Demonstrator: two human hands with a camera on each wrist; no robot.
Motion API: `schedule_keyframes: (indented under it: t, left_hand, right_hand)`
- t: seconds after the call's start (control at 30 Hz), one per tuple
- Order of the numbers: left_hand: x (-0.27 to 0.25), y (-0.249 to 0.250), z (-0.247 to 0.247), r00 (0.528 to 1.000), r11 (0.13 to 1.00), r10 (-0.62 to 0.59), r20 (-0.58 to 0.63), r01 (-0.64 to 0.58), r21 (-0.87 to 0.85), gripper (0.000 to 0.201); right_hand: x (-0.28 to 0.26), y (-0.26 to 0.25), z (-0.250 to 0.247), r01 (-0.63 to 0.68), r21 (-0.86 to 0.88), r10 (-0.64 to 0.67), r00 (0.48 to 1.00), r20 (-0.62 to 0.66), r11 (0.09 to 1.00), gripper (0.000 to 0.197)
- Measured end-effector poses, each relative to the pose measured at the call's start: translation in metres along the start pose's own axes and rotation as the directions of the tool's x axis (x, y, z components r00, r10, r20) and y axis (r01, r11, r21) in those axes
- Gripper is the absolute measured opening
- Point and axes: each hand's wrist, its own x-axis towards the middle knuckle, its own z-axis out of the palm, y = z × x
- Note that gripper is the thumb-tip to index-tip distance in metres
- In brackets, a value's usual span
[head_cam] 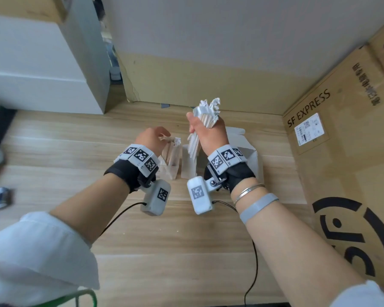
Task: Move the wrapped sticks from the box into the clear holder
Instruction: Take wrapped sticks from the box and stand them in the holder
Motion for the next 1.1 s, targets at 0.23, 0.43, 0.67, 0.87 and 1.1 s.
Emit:
schedule_keyframes:
  t: [0.23,0.43,0.67,0.87,1.1]
  left_hand:
    - [0.001,-0.012,-0.007,0.999,0.996,-0.03,-0.027,0.028,-0.082,0.031]
    - [-0.001,-0.017,-0.008,0.999,0.996,-0.035,-0.033,0.032,-0.08,0.029]
    - [-0.002,-0.016,-0.007,0.998,0.988,-0.061,-0.016,0.058,-0.144,0.031]
    - [-0.003,-0.012,-0.01,0.998,0.995,-0.049,0.032,0.052,-0.086,0.032]
    - [-0.001,-0.017,-0.011,0.997,0.99,-0.053,0.053,0.06,-0.13,0.033]
  right_hand:
    - [0.001,-0.015,0.042,0.113,0.135,-0.126,0.988,0.091,0.984,0.036]
    - [0.002,0.009,0.058,-0.029,0.093,0.017,0.991,0.132,0.995,0.026]
    - [0.009,0.005,0.058,-0.039,0.162,0.035,0.999,0.027,0.986,0.038]
    - [0.013,0.007,0.059,-0.051,0.092,0.047,0.998,0.04,0.994,0.029]
    - [0.002,0.03,0.061,-0.001,-0.315,0.066,0.979,0.195,0.949,0.042]
